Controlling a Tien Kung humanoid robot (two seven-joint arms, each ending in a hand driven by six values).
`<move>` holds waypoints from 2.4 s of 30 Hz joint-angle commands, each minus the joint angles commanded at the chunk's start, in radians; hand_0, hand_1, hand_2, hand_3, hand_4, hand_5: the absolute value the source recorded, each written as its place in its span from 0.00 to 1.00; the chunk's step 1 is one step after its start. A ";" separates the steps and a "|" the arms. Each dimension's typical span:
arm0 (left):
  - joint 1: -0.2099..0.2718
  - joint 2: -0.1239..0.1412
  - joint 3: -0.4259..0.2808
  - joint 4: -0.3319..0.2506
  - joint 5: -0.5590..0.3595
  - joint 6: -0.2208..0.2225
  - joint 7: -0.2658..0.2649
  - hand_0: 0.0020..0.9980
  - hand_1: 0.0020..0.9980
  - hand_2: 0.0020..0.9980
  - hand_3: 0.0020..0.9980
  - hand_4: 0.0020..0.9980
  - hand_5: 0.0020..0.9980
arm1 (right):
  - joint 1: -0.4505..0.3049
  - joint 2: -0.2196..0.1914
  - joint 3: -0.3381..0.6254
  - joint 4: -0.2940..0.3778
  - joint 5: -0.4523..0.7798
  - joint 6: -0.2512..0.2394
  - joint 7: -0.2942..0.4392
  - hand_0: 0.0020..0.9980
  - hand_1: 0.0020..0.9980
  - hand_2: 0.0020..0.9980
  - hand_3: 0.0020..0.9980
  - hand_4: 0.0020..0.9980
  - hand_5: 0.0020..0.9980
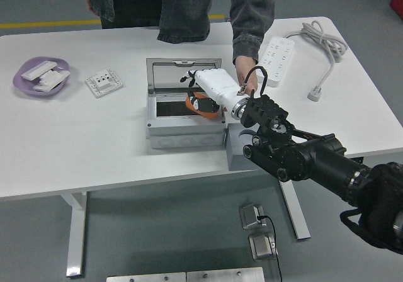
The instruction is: Pick up the cylinder from the cube,place it in the box,flap close box
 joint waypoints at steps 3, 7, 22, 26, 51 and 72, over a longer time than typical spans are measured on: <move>-0.001 -0.001 -0.001 0.001 0.002 -0.003 -0.005 0.71 0.74 0.72 0.81 0.64 0.82 | 0.000 0.000 0.000 -0.001 0.001 0.000 0.000 0.71 0.65 0.71 0.77 0.53 0.21; -0.002 -0.002 -0.003 0.002 0.006 -0.006 -0.009 0.71 0.73 0.71 0.81 0.64 0.82 | 0.000 0.000 0.001 0.002 -0.002 0.000 -0.002 0.73 0.65 0.72 0.84 0.73 0.37; 0.021 -0.008 -0.006 0.003 0.008 -0.011 -0.013 0.70 0.73 0.71 0.80 0.63 0.81 | 0.010 0.000 -0.026 0.109 0.004 0.021 -0.035 0.74 0.65 0.72 0.84 0.77 0.41; 0.036 -0.012 0.002 0.005 -0.009 -0.009 -0.018 0.70 0.73 0.71 0.80 0.63 0.81 | 0.017 0.000 -0.030 0.148 0.014 0.036 -0.050 0.74 0.65 0.72 0.84 0.77 0.41; 0.072 -0.008 0.026 0.014 -0.072 -0.009 -0.041 0.70 0.73 0.70 0.79 0.62 0.80 | 0.104 0.000 0.092 0.170 0.041 0.099 -0.080 0.71 0.62 0.70 0.82 0.77 0.43; 0.052 -0.004 0.020 0.020 -0.056 -0.025 -0.054 0.70 0.72 0.70 0.78 0.62 0.80 | 0.126 0.000 0.146 0.001 0.087 0.105 -0.049 0.72 0.62 0.70 0.81 0.76 0.46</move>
